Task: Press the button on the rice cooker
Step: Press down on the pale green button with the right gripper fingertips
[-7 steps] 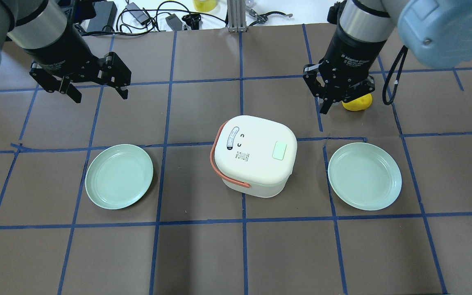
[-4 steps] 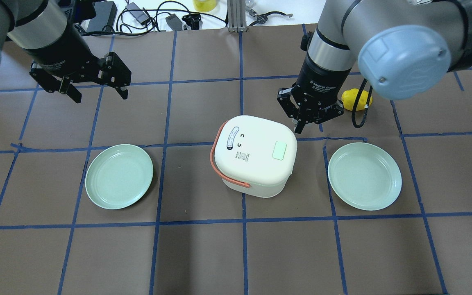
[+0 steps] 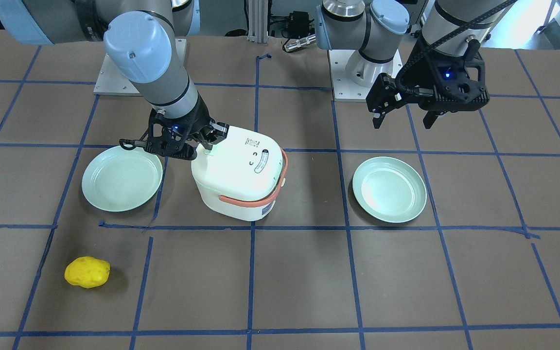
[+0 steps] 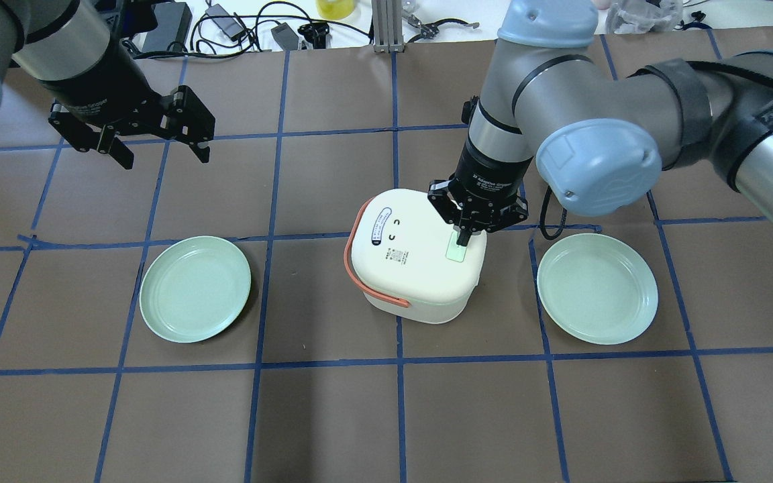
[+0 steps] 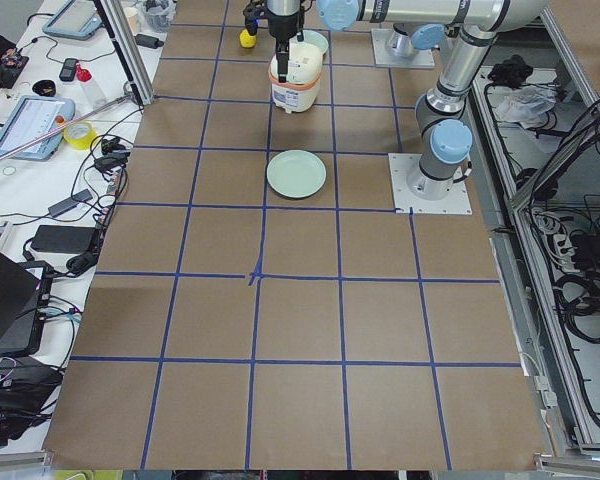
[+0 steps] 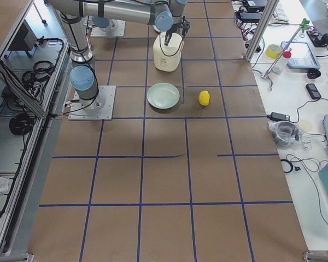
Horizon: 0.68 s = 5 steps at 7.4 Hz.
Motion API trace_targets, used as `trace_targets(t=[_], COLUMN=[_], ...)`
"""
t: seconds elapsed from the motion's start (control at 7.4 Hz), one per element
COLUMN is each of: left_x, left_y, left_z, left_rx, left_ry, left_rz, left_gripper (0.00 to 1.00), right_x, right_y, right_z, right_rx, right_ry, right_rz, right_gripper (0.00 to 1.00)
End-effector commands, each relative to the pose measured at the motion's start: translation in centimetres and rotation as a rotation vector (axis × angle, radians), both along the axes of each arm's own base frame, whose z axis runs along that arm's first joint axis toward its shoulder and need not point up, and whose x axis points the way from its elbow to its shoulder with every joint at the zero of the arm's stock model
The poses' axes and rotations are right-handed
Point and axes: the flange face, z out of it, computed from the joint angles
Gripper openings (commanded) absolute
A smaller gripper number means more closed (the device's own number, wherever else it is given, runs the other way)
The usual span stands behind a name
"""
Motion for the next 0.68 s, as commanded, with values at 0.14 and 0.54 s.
trace_targets(t=[0.14,0.54], left_x=[0.0,0.0], left_y=[0.0,0.0], left_z=[0.0,0.0], left_rx=[-0.001,-0.001], left_ry=[0.000,0.000], left_rz=[0.000,0.002], left_gripper=[1.00,1.00], right_x=[0.2,0.4], right_y=[0.0,-1.7], right_z=[-1.2,4.1], right_rx=[0.021,-0.086], right_ry=[0.005,0.000], right_rz=[0.000,-0.035], right_gripper=[0.00,0.81])
